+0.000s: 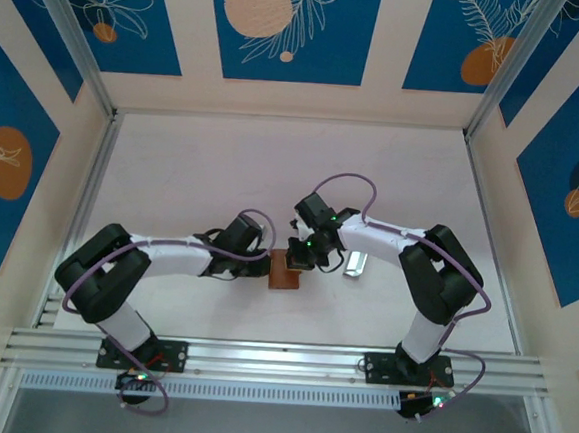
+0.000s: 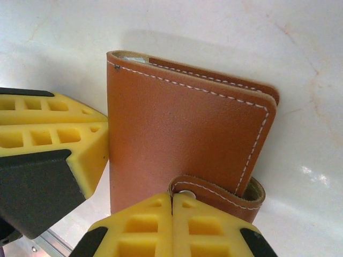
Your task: Put the credit cards into the card holder
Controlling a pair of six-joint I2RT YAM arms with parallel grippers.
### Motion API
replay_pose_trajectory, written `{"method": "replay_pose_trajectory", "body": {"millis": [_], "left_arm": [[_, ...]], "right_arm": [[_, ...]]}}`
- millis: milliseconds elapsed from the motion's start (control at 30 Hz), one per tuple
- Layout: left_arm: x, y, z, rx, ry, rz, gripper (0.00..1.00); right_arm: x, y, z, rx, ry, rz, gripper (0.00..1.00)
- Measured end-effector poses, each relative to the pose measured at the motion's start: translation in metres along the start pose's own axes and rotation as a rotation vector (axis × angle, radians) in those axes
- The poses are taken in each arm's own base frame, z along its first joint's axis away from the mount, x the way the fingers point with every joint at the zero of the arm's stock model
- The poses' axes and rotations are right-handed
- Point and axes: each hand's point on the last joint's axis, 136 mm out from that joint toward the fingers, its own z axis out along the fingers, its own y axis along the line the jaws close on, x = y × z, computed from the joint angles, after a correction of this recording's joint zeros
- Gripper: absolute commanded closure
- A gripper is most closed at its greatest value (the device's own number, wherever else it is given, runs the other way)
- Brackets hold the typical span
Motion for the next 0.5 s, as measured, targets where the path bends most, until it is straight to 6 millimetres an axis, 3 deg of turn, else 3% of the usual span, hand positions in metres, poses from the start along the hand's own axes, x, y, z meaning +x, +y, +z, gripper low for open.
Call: {"method": "replay_pose_trajectory", "body": {"millis": [500], "left_arm": [[0.0000,0.0000,0.0024,-0.022,0.009,0.003,0.86]], "right_arm": [[0.0001,0.0026,-0.0005,-0.037,0.010,0.012,1.00]]}}
